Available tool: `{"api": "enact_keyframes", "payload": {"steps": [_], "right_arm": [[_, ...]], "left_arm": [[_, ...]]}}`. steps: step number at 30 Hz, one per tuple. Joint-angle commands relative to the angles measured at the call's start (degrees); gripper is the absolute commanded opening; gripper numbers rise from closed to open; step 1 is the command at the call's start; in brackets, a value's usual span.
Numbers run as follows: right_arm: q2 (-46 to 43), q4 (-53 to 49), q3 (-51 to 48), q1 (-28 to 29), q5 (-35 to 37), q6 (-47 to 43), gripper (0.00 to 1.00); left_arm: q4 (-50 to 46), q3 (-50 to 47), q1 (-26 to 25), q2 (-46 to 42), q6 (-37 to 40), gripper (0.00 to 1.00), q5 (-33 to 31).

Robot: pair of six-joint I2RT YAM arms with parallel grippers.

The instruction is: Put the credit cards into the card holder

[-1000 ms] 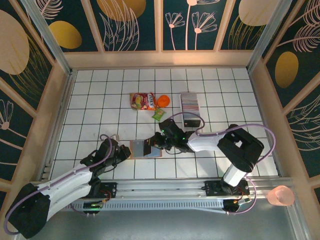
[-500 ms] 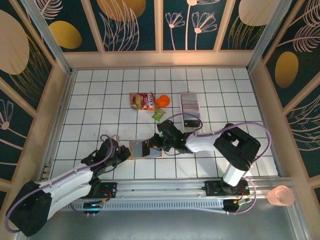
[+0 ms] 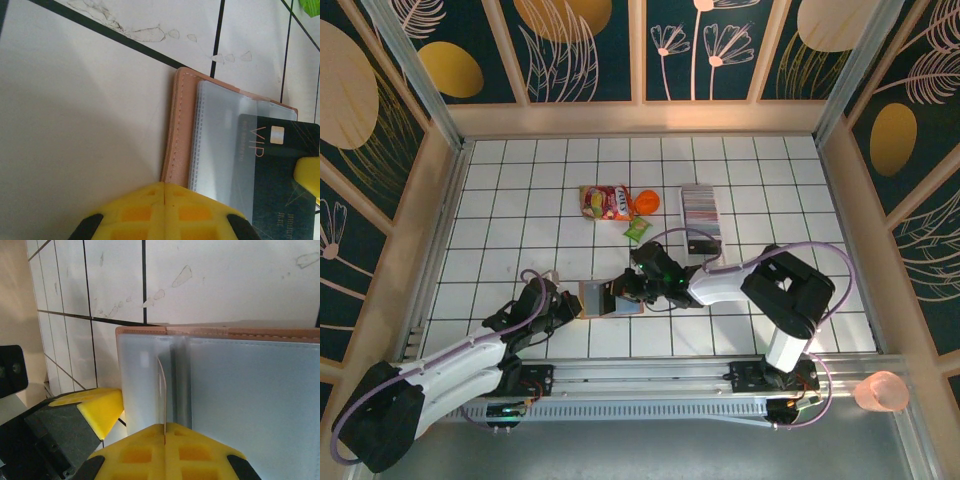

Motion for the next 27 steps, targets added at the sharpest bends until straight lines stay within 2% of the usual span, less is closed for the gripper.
{"api": "enact_keyframes", "payload": {"steps": [1, 12, 27], "right_arm": [[1.4, 0.6, 1.1, 0.6, 0.6, 0.8, 0.00], [3.8, 2.4, 3.0, 0.5, -0.1, 0.9, 0.00], [3.9, 0.4, 2.7, 1.4, -4.9, -1.5, 0.00]], "left_arm": [[0.7, -0.9, -0.3, 0.4, 1.1, 0.00, -0.1], [0.6, -1.0, -0.3, 0.3, 1.1, 0.00, 0.3], [0.6, -1.2, -0.2, 0.3, 1.2, 0.00, 0.1]]}}
